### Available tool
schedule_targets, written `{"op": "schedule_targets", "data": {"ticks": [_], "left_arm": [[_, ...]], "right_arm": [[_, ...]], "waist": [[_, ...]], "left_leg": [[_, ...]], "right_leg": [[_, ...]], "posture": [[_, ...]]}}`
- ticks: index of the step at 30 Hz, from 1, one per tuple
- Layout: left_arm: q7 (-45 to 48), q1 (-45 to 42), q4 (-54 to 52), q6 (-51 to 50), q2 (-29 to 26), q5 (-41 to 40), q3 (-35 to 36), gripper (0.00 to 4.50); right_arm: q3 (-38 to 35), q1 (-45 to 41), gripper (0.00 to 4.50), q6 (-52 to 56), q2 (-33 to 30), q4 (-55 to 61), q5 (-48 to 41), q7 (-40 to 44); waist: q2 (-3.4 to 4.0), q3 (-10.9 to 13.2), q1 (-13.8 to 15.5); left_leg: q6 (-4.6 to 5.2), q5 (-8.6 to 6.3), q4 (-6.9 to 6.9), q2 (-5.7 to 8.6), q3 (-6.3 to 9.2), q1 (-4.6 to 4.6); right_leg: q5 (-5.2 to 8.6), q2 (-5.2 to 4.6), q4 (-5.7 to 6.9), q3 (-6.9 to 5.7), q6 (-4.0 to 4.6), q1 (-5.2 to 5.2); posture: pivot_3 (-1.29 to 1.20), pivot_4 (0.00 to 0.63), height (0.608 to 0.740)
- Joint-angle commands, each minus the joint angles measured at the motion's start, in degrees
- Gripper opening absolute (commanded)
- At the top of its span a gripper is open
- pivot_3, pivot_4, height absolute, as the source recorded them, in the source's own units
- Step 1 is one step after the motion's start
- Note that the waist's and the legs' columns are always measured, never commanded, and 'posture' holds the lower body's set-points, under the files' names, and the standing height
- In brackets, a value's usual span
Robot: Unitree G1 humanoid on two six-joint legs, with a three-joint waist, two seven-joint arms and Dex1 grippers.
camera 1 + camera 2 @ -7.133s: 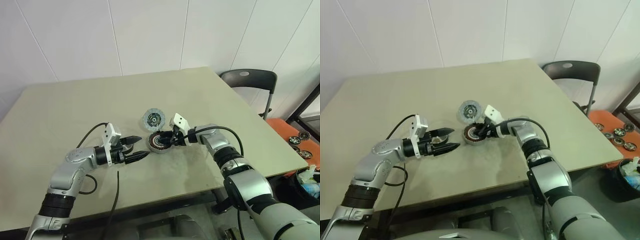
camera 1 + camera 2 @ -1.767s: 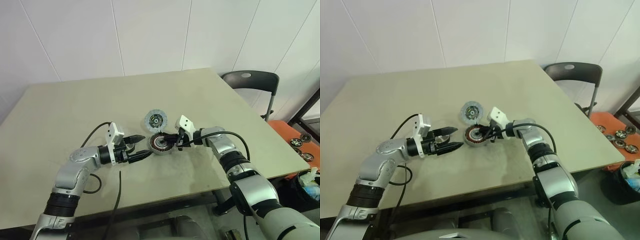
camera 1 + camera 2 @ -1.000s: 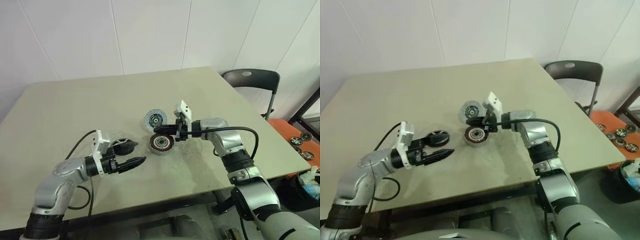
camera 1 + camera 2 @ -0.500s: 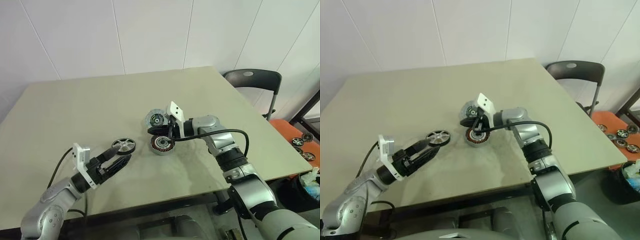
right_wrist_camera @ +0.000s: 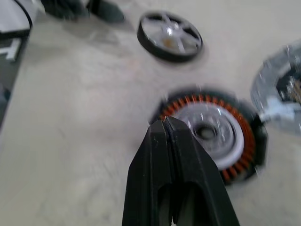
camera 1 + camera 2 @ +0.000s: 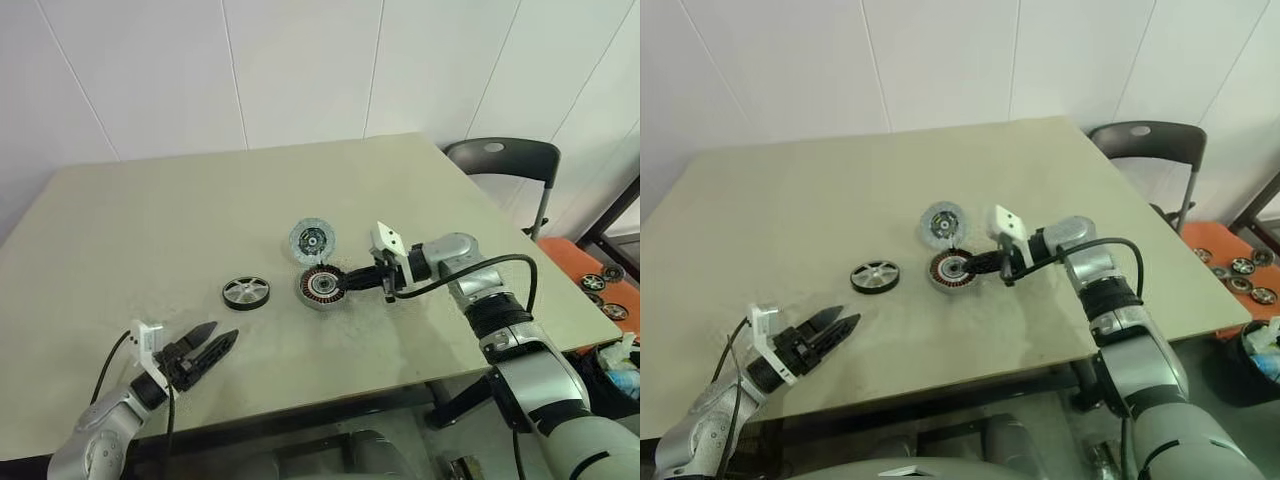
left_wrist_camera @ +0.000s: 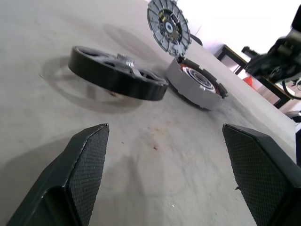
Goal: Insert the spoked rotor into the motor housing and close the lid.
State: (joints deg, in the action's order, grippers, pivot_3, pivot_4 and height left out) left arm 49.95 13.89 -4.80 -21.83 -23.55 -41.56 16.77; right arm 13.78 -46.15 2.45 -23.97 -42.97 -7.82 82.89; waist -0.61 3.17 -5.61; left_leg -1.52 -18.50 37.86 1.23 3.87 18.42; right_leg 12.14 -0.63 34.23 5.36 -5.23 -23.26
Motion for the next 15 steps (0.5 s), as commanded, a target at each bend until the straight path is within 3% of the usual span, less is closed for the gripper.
{"op": "schedule_targets", "data": {"ticks": [1,9,15], "left_arm": [[-0.39,-2.58,-2.74,0.36,-0.71,-2.2,2.58,4.12],[-4.02,-8.1,-4.25,-3.65,-1.23,-3.09,1.67,4.12],[-4.08,-10.05,-3.43,-6.56,-3.92,-2.47,1.58,4.12]], "right_arm": [[-3.92,-3.02,0.03,-3.92,2.69,-1.14,-2.58,-1.17],[-9.4,-0.78,0.03,-2.9,8.38,0.72,-7.11,-5.35],[-9.16,2.94,0.03,-0.43,7.31,2.87,-8.15,-1.87]], "waist": [[0.01,0.0,0.0],[0.0,0.0,0.23],[0.03,0.01,0.24]], "left_leg": [[0.0,0.0,0.0,-0.03,-0.02,-0.01],[0.0,0.0,0.0,-0.03,0.22,0.03],[-0.01,0.0,-0.01,-0.02,0.35,0.04]], "right_leg": [[0.0,0.0,0.01,0.02,0.0,0.0],[-0.25,-0.08,0.02,0.03,0.0,-0.01],[-0.26,-0.09,0.03,-0.06,-0.02,0.0]], "posture": [[0.0,0.0,0.74],[0.0,0.0,0.74],[0.0,0.0,0.74]]}}
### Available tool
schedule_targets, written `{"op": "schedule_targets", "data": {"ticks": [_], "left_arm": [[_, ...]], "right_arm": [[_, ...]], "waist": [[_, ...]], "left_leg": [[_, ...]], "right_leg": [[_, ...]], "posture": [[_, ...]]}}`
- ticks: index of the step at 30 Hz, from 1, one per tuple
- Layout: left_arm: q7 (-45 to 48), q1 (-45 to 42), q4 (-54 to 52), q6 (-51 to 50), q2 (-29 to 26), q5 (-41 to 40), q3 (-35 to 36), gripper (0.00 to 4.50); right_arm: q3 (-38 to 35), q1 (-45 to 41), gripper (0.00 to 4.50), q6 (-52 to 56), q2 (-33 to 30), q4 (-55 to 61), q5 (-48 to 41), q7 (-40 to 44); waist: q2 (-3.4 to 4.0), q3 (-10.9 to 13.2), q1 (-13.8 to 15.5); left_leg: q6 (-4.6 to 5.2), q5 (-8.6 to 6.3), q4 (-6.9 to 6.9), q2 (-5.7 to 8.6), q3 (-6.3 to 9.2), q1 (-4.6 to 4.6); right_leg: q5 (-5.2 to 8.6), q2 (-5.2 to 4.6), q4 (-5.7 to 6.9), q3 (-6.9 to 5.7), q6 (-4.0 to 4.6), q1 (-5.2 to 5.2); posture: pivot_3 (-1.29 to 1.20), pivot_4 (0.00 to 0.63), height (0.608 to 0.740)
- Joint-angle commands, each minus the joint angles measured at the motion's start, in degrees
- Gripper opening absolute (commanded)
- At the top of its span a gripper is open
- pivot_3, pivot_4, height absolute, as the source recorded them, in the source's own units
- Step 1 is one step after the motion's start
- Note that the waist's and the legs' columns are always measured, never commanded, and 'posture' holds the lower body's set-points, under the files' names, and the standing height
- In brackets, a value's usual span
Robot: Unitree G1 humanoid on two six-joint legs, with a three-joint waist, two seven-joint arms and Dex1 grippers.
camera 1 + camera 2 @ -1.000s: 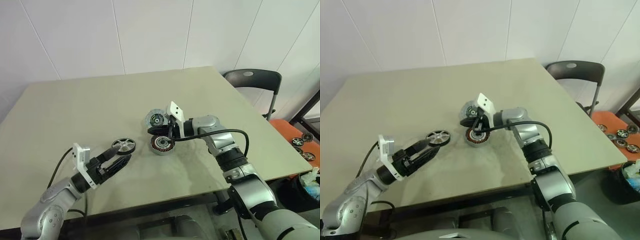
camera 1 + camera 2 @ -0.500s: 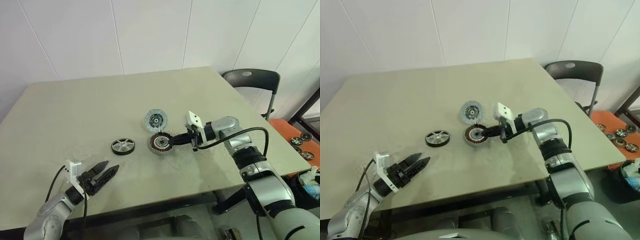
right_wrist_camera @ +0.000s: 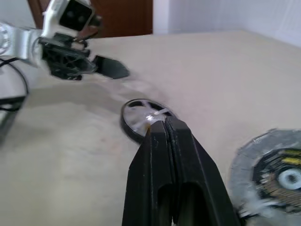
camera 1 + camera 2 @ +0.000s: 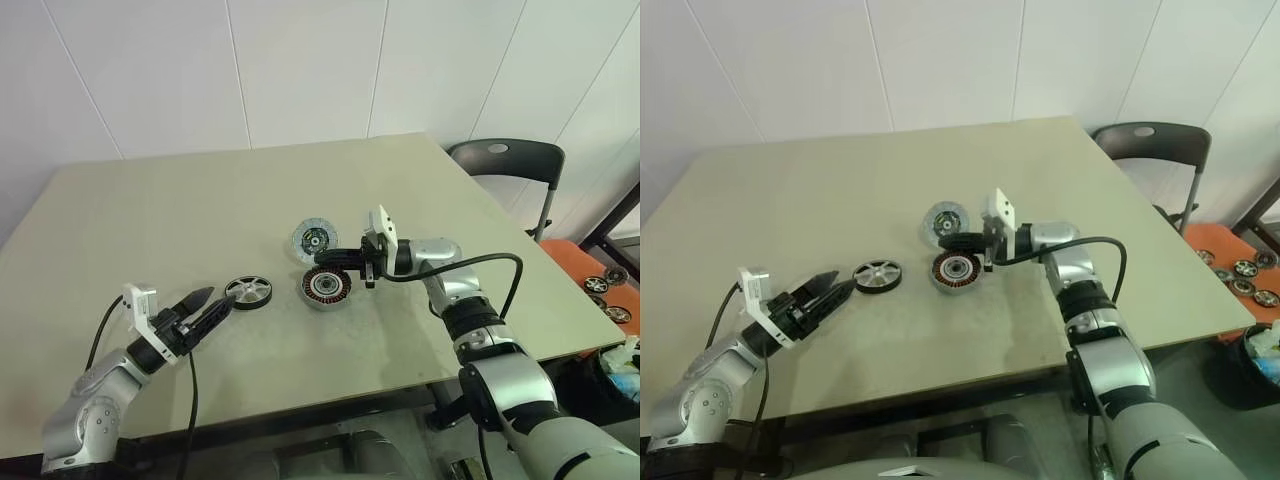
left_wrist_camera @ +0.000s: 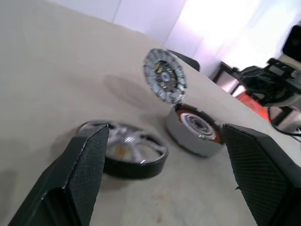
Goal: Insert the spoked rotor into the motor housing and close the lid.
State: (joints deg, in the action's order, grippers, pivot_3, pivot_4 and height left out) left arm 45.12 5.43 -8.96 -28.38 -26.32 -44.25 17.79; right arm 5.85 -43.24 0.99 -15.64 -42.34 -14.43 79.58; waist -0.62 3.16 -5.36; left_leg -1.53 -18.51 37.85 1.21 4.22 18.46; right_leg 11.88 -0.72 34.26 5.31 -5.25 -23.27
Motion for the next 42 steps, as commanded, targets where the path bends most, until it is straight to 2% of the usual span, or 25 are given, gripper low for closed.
{"op": "schedule_targets", "data": {"ticks": [1,10,15,21,29,35,42], "left_arm": [[1.99,-2.17,3.35,0.95,-1.37,0.87,0.49,4.12],[12.59,-6.88,29.74,6.92,-0.92,6.02,-0.36,4.12],[15.98,-9.4,39.86,7.69,0.12,5.49,1.3,4.12],[14.96,-13.51,42.85,5.59,2.92,5.09,2.1,4.12],[13.72,-17.03,39.4,1.81,3.91,6.71,0.88,4.12],[14.55,-20.1,37.1,3.01,3.04,7.76,0.45,4.12],[17.24,-23.51,37.06,1.59,-0.9,8.3,-0.19,4.12]], "right_arm": [[-1.16,0.26,0.03,1.63,-1.19,2.69,-1.68,1.73],[-0.01,0.86,0.03,1.78,-3.1,4.45,-0.2,2.57],[0.43,0.63,0.03,1.69,-3.43,4.0,0.59,2.32],[0.56,0.11,0.03,1.67,-3.16,3.29,1.21,1.89],[0.68,-0.35,0.03,1.16,-2.84,2.45,2.43,0.83],[0.9,-0.16,0.03,0.57,-1.93,1.79,3.09,-0.19],[0.62,0.02,0.03,-0.19,-1.59,0.97,3.97,-0.97]], "waist": [[0.1,0.06,-0.02],[0.3,0.05,-0.14],[1.16,-0.52,-0.1],[1.57,-0.7,-0.16],[1.58,-0.71,1.31],[1.49,-0.7,2.63],[1.33,-0.74,2.59]], "left_leg": [[0.0,0.0,0.0,0.0,0.0,0.0],[0.0,0.01,0.02,0.1,-0.04,-0.06],[0.01,0.01,0.03,0.13,-0.03,-0.2],[0.01,0.01,0.01,0.11,0.06,-1.08],[0.01,0.02,0.11,0.2,0.48,-0.99],[-0.01,0.03,0.11,0.21,0.56,-0.61],[-0.06,0.05,0.01,0.2,0.58,0.11]], "right_leg": [[0.0,0.01,0.0,0.0,0.0,-0.01],[0.01,0.13,0.06,-0.1,0.02,0.02],[0.05,0.08,0.07,-0.07,-0.02,0.18],[0.31,0.17,0.13,-0.24,0.09,1.02],[0.31,0.06,0.1,-0.53,0.09,1.19],[0.31,0.06,0.07,-0.62,0.06,0.84],[0.01,0.04,0.04,-0.62,0.07,0.03]], "posture": [[0.0,0.0,0.74],[0.0,0.0,0.74],[0.0,0.0,0.74],[0.0,0.0,0.74],[0.0,0.0,0.74],[0.0,0.0,0.74],[0.0,0.0,0.74]]}}
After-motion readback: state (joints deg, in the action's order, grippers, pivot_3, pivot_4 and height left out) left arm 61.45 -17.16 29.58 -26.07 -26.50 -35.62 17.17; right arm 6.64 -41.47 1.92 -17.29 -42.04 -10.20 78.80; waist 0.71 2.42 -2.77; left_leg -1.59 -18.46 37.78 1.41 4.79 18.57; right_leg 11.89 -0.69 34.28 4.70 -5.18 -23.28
